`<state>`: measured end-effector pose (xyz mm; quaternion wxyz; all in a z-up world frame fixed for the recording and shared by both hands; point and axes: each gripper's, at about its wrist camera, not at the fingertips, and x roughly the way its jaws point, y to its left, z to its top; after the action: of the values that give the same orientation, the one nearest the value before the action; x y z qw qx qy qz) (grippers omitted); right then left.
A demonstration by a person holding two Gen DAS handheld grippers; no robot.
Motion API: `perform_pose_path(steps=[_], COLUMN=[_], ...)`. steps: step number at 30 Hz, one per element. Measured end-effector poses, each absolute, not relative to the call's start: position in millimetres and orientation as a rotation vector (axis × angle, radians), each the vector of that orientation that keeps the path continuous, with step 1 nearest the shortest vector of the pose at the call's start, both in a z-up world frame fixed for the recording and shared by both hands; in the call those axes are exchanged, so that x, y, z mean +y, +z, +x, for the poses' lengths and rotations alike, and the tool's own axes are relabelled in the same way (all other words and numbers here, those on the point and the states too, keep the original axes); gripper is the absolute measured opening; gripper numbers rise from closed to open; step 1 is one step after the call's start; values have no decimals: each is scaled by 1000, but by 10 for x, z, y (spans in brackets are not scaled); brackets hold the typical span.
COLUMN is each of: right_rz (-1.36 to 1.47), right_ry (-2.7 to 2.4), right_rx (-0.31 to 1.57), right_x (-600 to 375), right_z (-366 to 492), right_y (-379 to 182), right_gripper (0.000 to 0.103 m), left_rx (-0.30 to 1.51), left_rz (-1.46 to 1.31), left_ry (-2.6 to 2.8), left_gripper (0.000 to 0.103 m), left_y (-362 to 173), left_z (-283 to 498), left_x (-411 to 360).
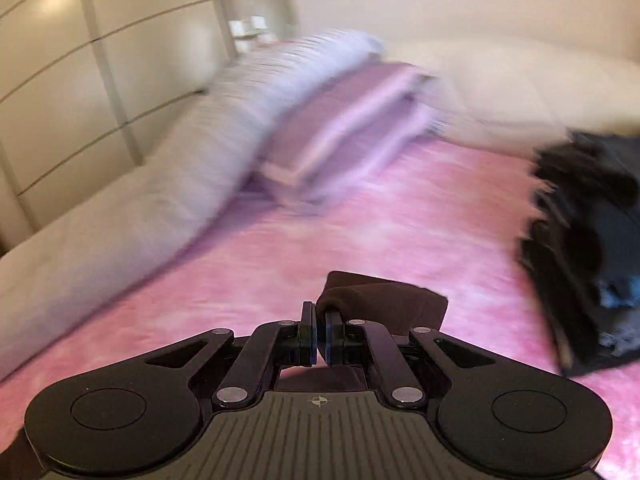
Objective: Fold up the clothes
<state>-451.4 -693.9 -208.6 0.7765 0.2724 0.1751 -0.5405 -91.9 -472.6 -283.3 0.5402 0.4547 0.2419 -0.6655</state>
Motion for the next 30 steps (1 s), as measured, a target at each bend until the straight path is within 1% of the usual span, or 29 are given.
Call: perform_pose_path(steps=[3, 7, 9, 13, 17, 19, 24, 26, 28, 30], right_rz=[546, 535, 469, 361, 311, 305, 266, 241, 245, 211], right_ry=[-1072, -862, -664, -316, -249, -259, -318, -365, -401, -347], right_rx=[353, 263, 308, 553, 806, 868, 903, 842, 738, 746], right_x=[-6773, -6191, -5722, -4912, -4453, -4310, -4120, -4109, -4031, -3883], right_z=[-4031, -3273, -2778, -1922, -1449, -1334, -1175, -1094, -1195, -1172], right_y=[-1849, -1506, -1501, -2079, -2878, -3068, -3060, -2893, -2716, -2731], right_gripper=[3, 3, 3, 3, 3, 3, 3, 3, 3, 3], left_rx=[584, 607, 631, 672, 723, 746, 796, 804, 814, 833], left_rz=[1062, 1031, 1016, 1003, 983, 967, 928, 905, 872, 835], left_ry=[-1560, -1512, -1476, -1407, -1339, -1308, -1252, -1238, -1229, -1223], left_gripper=[78, 78, 78, 78, 78, 78, 78, 78, 78, 78], left_y=[-2783, -2707, -2678, -2684, -2741, -2760, -2770, -2736, -2695, -2671], left_z=[-751, -455, -270, 99, 433, 581, 857, 932, 1005, 1091], left_x=[-4598, -4359, -4196, -3818, -3452, -3274, -2925, -2845, -2790, -2779])
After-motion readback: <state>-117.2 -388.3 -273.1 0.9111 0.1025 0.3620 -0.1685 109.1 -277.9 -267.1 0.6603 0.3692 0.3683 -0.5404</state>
